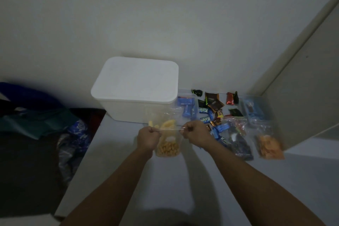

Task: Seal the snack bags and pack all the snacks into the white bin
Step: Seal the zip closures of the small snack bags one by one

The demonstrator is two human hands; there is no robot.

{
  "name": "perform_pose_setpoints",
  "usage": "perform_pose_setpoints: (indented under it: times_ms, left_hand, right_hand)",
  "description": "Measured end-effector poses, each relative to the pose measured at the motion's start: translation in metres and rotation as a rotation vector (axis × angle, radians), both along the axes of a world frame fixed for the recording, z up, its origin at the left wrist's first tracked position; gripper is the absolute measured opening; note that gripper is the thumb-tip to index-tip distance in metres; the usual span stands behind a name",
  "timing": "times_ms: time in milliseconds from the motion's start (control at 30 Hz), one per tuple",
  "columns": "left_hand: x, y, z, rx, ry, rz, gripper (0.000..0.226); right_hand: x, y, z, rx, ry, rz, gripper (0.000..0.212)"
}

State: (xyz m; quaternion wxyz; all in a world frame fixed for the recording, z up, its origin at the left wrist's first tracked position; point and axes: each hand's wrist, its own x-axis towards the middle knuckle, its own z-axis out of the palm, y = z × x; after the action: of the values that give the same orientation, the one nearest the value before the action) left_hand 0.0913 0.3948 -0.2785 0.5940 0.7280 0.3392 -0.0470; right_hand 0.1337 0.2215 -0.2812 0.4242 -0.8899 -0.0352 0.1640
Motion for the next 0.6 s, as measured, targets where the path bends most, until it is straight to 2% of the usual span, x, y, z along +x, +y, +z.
perform_pose_setpoints:
  times_ms: [100,133,233,300,433,600]
  left_hand:
    - [-0.002,0.002,-0.002,0.128,-0.013,0.017,0.005]
    - [-0.002,0.003,-0.002,0.159,-0.011,0.017,0.009]
    - [-0.002,0.004,-0.003,0.224,-0.029,-0.004,0.039]
    - [-0.003,0.003,-0.002,0.313,-0.081,-0.019,0.047]
    - [-0.008,-0.012,0.008,0.445,-0.286,-0.012,0.035]
    - [-0.004,-0.046,0.016,0.467,-0.492,-0.189,0.021]
  right_hand:
    - [0.001,0.006,-0.005,-0.026,-0.002,-0.003,0.012]
    - [0.001,0.007,-0.006,-0.034,-0.002,-0.006,0.012]
    - [0.001,0.007,-0.003,-0.03,0.011,-0.032,0.019]
    - [0.001,0.004,-0.001,-0.007,0.017,-0.068,0.02]
    - [-0.001,-0.015,0.006,0.043,0.052,-0.166,0.02]
    - [-0.007,-0.058,0.016,0.066,0.067,-0.253,0.017]
